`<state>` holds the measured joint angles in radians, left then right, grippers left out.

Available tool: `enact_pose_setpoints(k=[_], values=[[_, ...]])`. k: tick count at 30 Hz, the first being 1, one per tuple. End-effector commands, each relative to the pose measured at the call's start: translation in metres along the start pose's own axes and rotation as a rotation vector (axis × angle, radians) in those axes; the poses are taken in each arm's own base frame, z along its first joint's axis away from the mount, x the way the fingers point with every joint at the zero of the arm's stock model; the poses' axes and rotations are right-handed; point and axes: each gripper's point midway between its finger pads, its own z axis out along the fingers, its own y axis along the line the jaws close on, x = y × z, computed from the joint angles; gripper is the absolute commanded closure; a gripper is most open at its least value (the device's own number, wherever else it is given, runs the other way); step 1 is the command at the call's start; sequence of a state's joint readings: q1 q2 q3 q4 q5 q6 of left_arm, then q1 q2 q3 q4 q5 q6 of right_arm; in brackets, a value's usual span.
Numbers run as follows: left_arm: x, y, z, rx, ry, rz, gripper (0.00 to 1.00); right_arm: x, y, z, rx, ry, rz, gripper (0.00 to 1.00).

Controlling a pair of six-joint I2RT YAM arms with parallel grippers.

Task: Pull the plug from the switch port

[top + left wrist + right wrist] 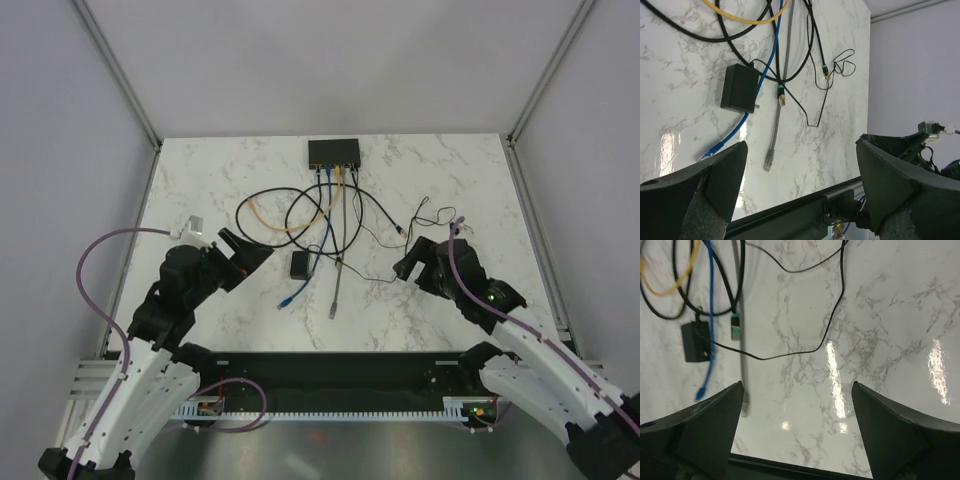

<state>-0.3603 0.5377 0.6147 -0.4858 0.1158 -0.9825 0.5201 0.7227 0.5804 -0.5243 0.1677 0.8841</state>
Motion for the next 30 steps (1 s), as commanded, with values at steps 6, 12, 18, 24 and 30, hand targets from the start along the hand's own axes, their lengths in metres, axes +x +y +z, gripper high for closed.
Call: enact_pose_setpoints(k=[6, 12, 18, 24, 30], values=[[-0.052, -0.082, 0.057, 0.224, -0.071, 0.271, 0.09, -0.048, 0.047, 0.073, 0.032, -0.024, -0.433, 0.02], [-0.091, -0.137, 0.106, 0.336, -0.132, 0.421, 0.1, -0.092, 0.104, 0.134, -0.015, -0.15, -0.396, 0.02], [-0.124, -0.162, 0.194, 0.361, -0.193, 0.492, 0.15, -0.127, 0.148, 0.221, -0.041, -0.166, -0.271, 0.06], [-0.142, -0.156, 0.245, 0.328, -0.232, 0.489, 0.2, -0.15, 0.146, 0.272, -0.193, -0.121, -0.144, 0.18], [-0.121, -0.117, 0.29, 0.278, -0.131, 0.507, 0.33, -0.146, 0.118, 0.311, -0.191, -0.094, -0.205, 0.2]])
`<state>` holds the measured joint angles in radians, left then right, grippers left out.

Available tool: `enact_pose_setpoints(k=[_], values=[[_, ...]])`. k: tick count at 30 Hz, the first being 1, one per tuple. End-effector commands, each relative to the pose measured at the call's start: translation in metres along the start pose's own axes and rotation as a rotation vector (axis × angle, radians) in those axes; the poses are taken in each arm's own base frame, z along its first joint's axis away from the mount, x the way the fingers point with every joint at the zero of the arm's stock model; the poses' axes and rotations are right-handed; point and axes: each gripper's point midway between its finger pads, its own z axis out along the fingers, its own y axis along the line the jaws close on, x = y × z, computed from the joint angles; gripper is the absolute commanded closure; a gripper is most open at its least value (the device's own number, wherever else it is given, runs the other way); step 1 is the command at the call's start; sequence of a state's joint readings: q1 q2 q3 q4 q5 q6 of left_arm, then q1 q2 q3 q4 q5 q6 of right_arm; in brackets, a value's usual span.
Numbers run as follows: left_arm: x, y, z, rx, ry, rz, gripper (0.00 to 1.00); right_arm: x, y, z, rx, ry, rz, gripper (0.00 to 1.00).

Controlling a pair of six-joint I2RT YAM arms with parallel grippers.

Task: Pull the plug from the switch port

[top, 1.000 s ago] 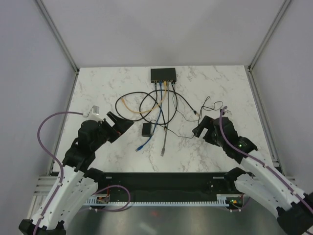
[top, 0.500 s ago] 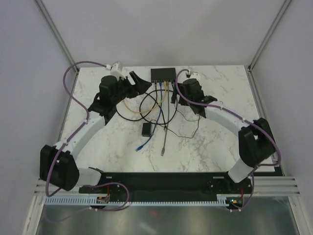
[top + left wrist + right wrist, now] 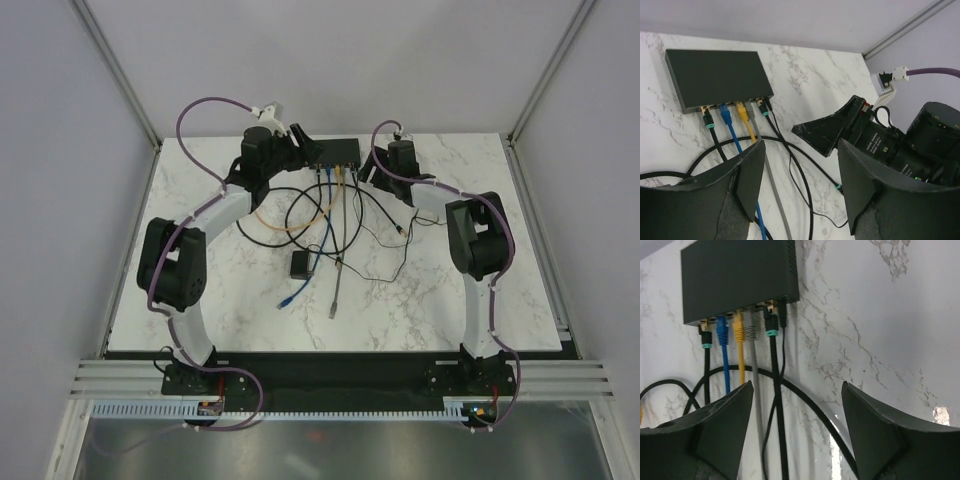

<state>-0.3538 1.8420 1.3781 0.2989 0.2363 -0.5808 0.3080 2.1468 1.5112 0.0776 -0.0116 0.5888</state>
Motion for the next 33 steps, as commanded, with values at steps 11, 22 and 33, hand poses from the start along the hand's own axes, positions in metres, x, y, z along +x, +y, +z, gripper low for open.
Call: enact_pose_setpoints(k=[11, 22, 33], values=[[0.067, 0.07, 0.054, -0.128, 0.231, -0.065, 0.41, 0.015, 0.016, 0.034, -0.183, 0.016, -0.015, 0.32], [0.115, 0.115, 0.052, -0.334, 0.354, -0.178, 0.51, 0.031, 0.016, 0.039, -0.221, 0.057, 0.026, 0.41], [0.132, 0.119, 0.067, -0.316, 0.398, -0.23, 0.51, 0.04, 0.018, 0.041, -0.245, 0.081, 0.048, 0.49]])
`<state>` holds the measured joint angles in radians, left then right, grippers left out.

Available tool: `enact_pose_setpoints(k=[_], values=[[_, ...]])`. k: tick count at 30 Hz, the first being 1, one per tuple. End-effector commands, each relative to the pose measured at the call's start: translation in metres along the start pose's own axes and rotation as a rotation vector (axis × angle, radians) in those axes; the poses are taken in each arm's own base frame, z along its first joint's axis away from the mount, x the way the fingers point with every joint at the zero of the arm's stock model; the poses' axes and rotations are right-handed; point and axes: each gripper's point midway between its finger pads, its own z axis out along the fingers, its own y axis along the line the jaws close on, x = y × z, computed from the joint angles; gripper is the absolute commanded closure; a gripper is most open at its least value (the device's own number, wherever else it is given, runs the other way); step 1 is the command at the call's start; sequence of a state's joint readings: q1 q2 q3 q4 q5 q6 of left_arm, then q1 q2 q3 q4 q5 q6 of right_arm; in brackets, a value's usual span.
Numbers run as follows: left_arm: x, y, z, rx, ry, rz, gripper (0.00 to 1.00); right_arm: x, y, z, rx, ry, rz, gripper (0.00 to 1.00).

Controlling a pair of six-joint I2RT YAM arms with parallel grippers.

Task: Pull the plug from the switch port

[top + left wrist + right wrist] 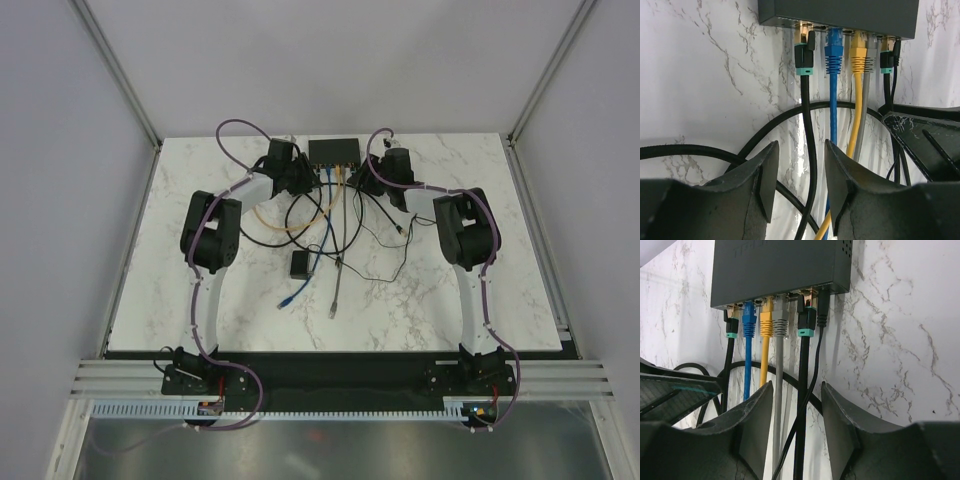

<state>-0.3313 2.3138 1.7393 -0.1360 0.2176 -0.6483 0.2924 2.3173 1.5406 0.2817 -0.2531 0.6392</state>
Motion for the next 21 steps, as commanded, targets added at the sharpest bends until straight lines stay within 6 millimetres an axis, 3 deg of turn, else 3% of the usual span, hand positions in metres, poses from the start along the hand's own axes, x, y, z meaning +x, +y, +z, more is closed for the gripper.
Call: enact_pose_setpoints(k=[1, 6, 14, 16, 21], values=[[-0.008, -0.013, 0.004, 0.033, -0.003, -0.03, 0.51, 0.001, 0.003, 0.003, -0.023, 0.0, -0.003, 0.49], [-0.004, -0.015, 0.01, 0.05, 0.019, -0.041, 0.56, 0.004, 0.002, 0.001, -0.02, 0.007, -0.004, 0.55], [0.004, -0.016, 0.007, 0.054, 0.035, -0.034, 0.93, 0.007, 0.003, -0.003, -0.027, 0.013, -0.012, 0.69], [0.007, -0.015, 0.007, 0.055, 0.045, -0.039, 0.98, 0.007, 0.003, -0.003, -0.023, 0.013, -0.014, 0.71], [0.015, -0.014, 0.001, 0.053, 0.054, -0.047, 0.98, 0.007, 0.004, -0.003, -0.027, 0.013, -0.016, 0.8]])
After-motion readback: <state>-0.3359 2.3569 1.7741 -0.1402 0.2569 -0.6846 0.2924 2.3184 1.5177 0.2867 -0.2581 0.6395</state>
